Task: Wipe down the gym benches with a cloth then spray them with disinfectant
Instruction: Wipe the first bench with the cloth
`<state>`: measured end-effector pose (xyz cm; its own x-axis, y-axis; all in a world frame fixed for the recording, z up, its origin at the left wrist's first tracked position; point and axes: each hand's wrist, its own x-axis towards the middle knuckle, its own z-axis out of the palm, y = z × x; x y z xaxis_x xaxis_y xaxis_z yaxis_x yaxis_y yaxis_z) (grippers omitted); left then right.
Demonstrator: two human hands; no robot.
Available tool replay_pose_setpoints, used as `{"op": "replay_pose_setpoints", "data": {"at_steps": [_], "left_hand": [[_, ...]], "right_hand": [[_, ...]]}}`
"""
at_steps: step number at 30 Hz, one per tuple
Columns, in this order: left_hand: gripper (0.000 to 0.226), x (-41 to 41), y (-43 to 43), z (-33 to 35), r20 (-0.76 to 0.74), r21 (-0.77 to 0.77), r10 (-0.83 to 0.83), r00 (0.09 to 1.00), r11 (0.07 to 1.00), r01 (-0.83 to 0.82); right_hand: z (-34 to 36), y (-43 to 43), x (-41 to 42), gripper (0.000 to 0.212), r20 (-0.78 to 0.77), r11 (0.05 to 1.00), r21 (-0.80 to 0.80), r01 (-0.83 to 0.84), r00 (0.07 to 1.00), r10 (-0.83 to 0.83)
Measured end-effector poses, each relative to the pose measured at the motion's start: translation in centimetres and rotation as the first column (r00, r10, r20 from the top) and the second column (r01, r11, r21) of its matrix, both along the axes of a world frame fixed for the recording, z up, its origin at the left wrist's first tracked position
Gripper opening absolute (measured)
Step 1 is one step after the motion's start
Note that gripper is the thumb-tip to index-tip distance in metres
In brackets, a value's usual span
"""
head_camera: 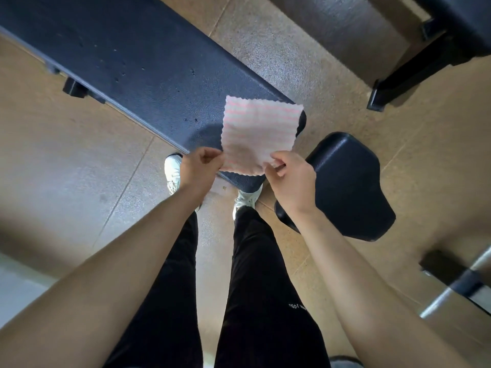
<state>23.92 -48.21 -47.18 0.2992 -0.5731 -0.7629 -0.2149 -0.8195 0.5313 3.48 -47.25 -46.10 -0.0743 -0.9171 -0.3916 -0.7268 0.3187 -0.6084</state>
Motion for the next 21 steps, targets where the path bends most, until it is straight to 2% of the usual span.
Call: {"op": "replay_pose_setpoints", "data": {"at_steps": [3,5,7,10,12,14,18,21], "left_hand": [[0.023,1.6,0.8,-1.3,0.110,0.044,-0.045,0.993,0.998,0.040],[0.031,2.6,0.8,-1.7,0.204,0.011,-0.140,0.969,0.990,0.140],[0.041,3.6,0.9,-2.2,0.333,-0.033,-0.274,0.902,0.953,0.301],[0.062,5.0,0.5,-2.8,0.462,-0.042,-0.428,0.777,0.864,0.502],[0.076,5.8,0.2,-3.2,0.505,0.027,-0.527,0.683,0.801,0.598],[0.083,6.9,-0.1,-4.0,0.511,0.081,-0.584,0.631,0.763,0.642],[0.085,8.4,0.2,-5.2,0.471,0.067,-0.624,0.623,0.730,0.680],[0.083,8.9,0.5,-5.6,0.481,0.027,-0.613,0.627,0.725,0.688]], "right_hand": [[-1.8,-0.5,0.4,0.029,-0.058,0.993,-0.033,-0.117,0.992,0.115],[-3.4,-1.5,0.8,0.036,-0.129,0.965,-0.077,-0.250,0.962,0.239],[-5.1,-2.6,1.5,0.048,-0.267,0.907,-0.089,-0.411,0.887,0.376],[-7.3,-4.0,2.4,0.070,-0.434,0.823,0.021,-0.568,0.736,0.519],[-8.4,-4.7,2.3,0.077,-0.460,0.798,0.076,-0.598,0.689,0.560],[-9.6,-5.4,2.0,0.078,-0.477,0.779,0.110,-0.617,0.655,0.586],[-10.5,-7.0,0.4,0.082,-0.533,0.764,0.119,-0.635,0.608,0.589],[-10.5,-8.2,0.3,0.084,-0.532,0.820,0.108,-0.561,0.664,0.525]]}}
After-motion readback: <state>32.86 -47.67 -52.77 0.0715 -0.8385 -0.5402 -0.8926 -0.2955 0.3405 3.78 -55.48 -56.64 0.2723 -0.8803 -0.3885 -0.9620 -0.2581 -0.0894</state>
